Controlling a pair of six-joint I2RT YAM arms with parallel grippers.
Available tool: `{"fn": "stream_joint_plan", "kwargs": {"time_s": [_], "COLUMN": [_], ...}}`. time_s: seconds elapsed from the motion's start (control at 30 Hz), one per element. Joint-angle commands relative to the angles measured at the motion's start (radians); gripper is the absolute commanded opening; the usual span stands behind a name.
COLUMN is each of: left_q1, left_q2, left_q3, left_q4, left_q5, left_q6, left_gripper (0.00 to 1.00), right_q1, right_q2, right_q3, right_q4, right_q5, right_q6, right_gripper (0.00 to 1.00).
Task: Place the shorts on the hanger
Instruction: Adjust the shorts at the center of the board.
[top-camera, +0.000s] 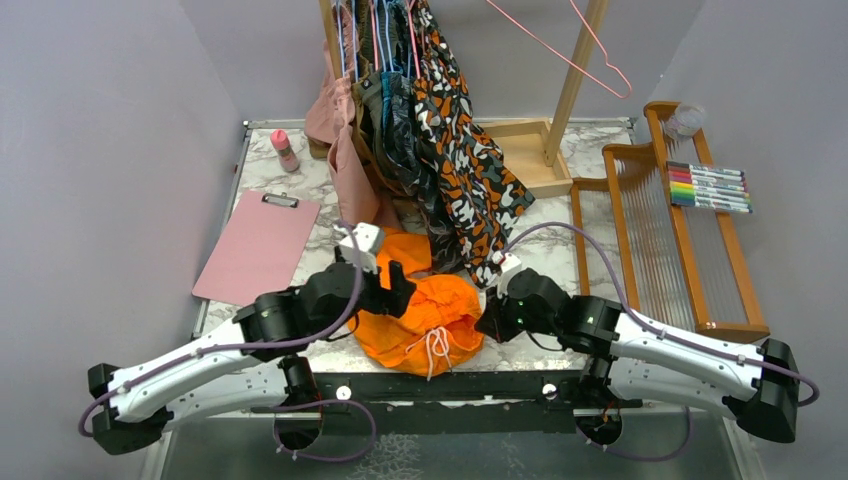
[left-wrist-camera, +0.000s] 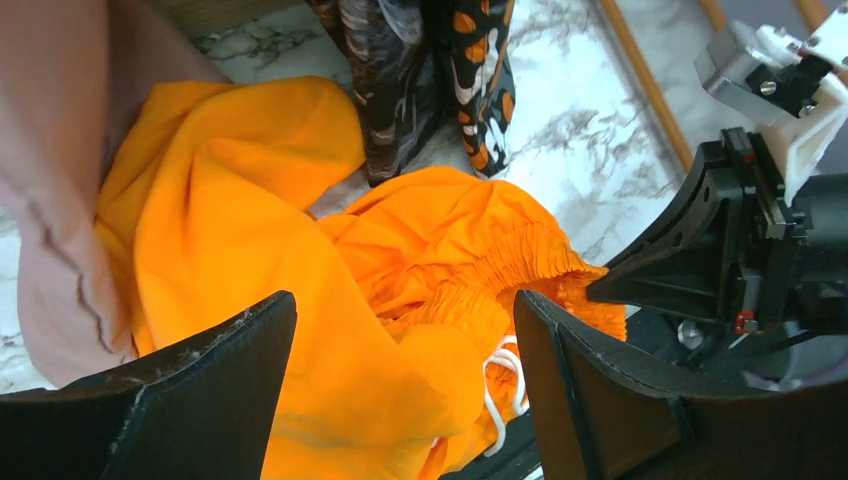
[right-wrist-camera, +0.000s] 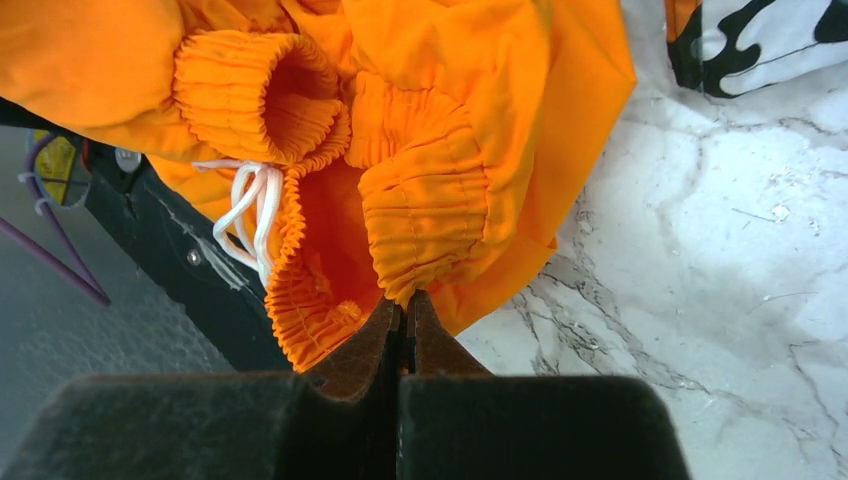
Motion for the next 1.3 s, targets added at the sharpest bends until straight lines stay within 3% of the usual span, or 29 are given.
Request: {"fn": "stream_joint_plan", "kwargs": {"time_s": [0.0, 0.27, 0.37, 0.5, 0.63, 0.7, 0.87, 1.27], "left_q1": [0.002, 0.002, 0.002, 0.002, 0.001, 0.002, 0.003, 0.002], "left_q2": [0.157, 0.349, 0.381, 0.370, 0.317, 0.285, 0.231, 0.205], "left_q3": [0.057, 0.013, -0.022, -0.081, -0.120, -0.130, -0.139, -0.122], "left_q4": [-0.008, -0.002, 0.011, 0.039, 0.045, 0.041, 0.034, 0.015], "left_q5": [0.117, 0.129, 0.152, 0.173, 0.174, 0.164, 0.140, 0.098], "left_q6": [0.059, 0.044, 0.030, 0.006, -0.015, -0.024, -0.047, -0.057], "left_gripper": [0.83, 0.81, 0.74, 0.44, 0.11, 0.01, 0.00, 0.00], "right_q1": [0.000, 0.000, -0.001, 0.001, 0.000, -0.001, 0.000, 0.001], "right_q2": [0.021, -0.008, -0.016, -0.025, -0.021, -0.012, 0.037, 0.253], "right_q3": [-0.012, -0.038, -0.052, -0.051, -0.020, -0.003, 0.057, 0.158], "right_q4": [0.005, 0.018, 0.022, 0.004, -0.026, -0.035, -0.051, -0.096], "right_q5": [-0.054, -0.062, -0.079, -0.071, -0.032, -0.013, 0.002, 0.120], "right_q6": [-0.002, 0.025, 0.042, 0.054, 0.048, 0.036, -0.026, -0.086], "right_gripper": [0.01, 0.01, 0.01, 0.07, 0.39, 0.53, 0.68, 0.68]}}
